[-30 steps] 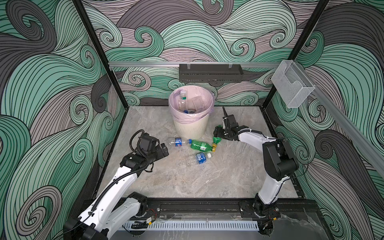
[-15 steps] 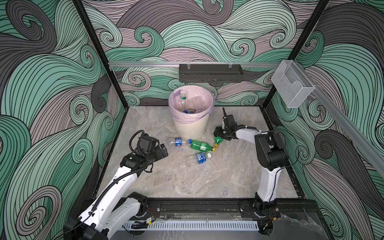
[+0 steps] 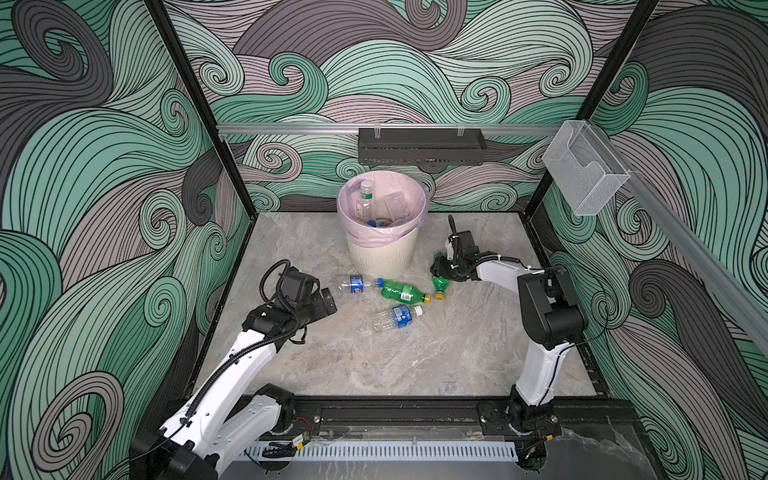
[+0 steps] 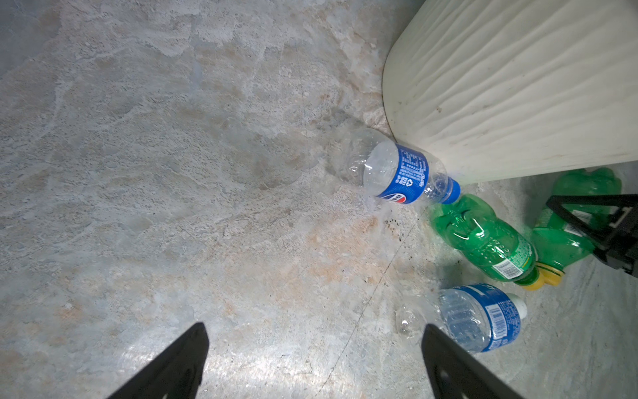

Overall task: Throw the plastic bottles in the bin
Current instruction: 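Lift the green soda bottle with the right gripper over the bin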

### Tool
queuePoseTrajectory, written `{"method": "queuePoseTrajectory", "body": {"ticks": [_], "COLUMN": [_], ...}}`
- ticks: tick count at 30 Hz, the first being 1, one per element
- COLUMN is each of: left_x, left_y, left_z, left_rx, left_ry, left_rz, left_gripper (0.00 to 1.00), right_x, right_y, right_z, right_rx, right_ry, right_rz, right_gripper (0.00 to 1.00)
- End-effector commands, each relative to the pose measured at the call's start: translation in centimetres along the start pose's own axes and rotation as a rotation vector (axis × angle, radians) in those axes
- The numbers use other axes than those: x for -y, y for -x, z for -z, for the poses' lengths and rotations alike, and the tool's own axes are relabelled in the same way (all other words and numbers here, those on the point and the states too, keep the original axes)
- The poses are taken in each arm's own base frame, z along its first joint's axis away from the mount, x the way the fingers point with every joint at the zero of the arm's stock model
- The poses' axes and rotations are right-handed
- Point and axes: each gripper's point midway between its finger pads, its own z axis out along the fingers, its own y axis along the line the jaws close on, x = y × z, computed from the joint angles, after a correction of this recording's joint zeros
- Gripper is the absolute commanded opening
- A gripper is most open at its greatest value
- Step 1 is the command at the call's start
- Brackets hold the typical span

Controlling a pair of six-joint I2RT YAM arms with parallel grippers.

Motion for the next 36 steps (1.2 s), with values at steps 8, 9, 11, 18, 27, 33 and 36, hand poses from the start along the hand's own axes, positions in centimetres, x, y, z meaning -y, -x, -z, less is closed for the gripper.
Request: {"method": "queuePoseTrajectory", "body": {"ticks": [8, 9, 11, 18, 27, 33, 36], "left_x": [-0.7, -0.7, -0.8, -0.7, -0.6, -0.2, 0.2], "left_y": [1.4, 1.4, 1.5, 1.4, 1.2, 0.9, 0.7], "left_z": [0.5, 0.5, 0.4, 0.3, 0.7, 0.7, 1.1], "left_rx": [0.031, 0.030, 0.028, 0.027, 0.033, 0.038, 0.027], "left_ry": [0.061, 0.062, 0.064, 0.058, 0.038, -0.003, -0.033], "left_rz": [-0.040, -0.042, -0.043, -0.041, -0.023, -0.010, -0.003], "left_gripper": [0.99, 0.99, 0.99, 0.99, 0.99, 0.99, 0.99], "right_x": [-2.2, -2.4, -2.9, -4.4, -11.1, -21.2, -24.4], "right_y": [-2.1, -2.3, -2.6, -2.8, 1.5, 13.7, 19.2], "right_z": [8.5, 9.1, 10.6, 15.6, 22.6, 28.7, 29.4], "right_rx": [0.055, 0.060, 0.076, 0.166, 0.286, 0.534, 0.672], "right_ry": [0.134, 0.148, 0.172, 0.240, 0.378, 0.582, 0.588], "right_rz": [0.039, 0.043, 0.055, 0.091, 0.221, 0.260, 0.211], "right_gripper": [0.51, 0.50, 0.49, 0.47, 0.43, 0.44, 0.77]}}
